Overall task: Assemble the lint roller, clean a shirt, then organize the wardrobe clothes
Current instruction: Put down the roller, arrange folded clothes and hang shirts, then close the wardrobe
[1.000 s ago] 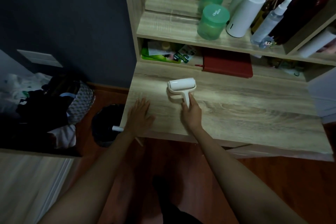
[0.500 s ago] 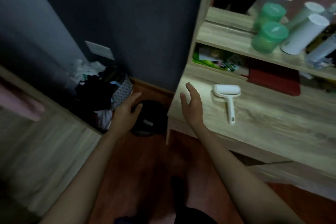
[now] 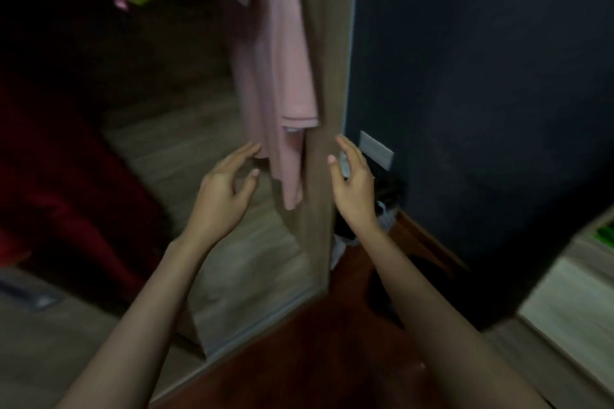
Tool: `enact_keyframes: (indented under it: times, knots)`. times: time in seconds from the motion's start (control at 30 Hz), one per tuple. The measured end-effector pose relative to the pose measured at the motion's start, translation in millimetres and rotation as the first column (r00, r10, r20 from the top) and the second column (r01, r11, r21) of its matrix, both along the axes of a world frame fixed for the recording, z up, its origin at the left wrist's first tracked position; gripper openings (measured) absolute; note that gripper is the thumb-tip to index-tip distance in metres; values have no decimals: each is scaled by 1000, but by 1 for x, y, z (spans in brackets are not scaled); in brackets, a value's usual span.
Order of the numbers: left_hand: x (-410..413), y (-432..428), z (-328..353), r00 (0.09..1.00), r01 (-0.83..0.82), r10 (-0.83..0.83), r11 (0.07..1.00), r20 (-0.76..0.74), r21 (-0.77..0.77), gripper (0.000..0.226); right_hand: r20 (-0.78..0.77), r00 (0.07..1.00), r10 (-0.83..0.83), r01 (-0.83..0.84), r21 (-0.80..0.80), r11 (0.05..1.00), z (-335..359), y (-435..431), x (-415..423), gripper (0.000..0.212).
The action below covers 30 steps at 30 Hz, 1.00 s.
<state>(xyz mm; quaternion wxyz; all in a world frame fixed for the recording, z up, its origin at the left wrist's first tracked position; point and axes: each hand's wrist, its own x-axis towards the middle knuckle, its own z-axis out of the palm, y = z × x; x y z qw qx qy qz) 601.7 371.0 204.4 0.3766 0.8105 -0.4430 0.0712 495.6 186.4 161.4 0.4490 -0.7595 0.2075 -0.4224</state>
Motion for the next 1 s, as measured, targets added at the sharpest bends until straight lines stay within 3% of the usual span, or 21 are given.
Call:
enact_keyframes:
  times: [0.2, 0.53, 0.7, 0.8, 0.9, 1.0]
  knots:
    - [58, 63, 85, 982, -116, 134, 983, 132, -140, 44, 182, 961, 206, -189, -107, 976, 94, 61, 99, 41]
    - [126, 94, 243, 857, -140, 306, 913, 415, -384, 48, 463, 764, 450, -252, -427, 868, 288, 101, 212, 36]
    - [151, 101, 313, 724, -102, 423, 847, 545, -521, 48, 542, 645, 539, -194, -566, 801, 375, 98, 237, 39]
    - [161, 102, 349, 585, -56, 505, 806, 635, -589, 45, 569, 590, 573, -132, -632, 764, 422, 96, 248, 39]
    - [167, 103, 375, 444, -35, 570, 782, 691, -622, 45, 577, 594, 560, -75, -654, 753, 457, 94, 257, 42]
    - [173, 105, 409, 424, -86, 638, 735, 642, -673, 47, 546, 656, 521, -100, -621, 777, 487, 95, 263, 46]
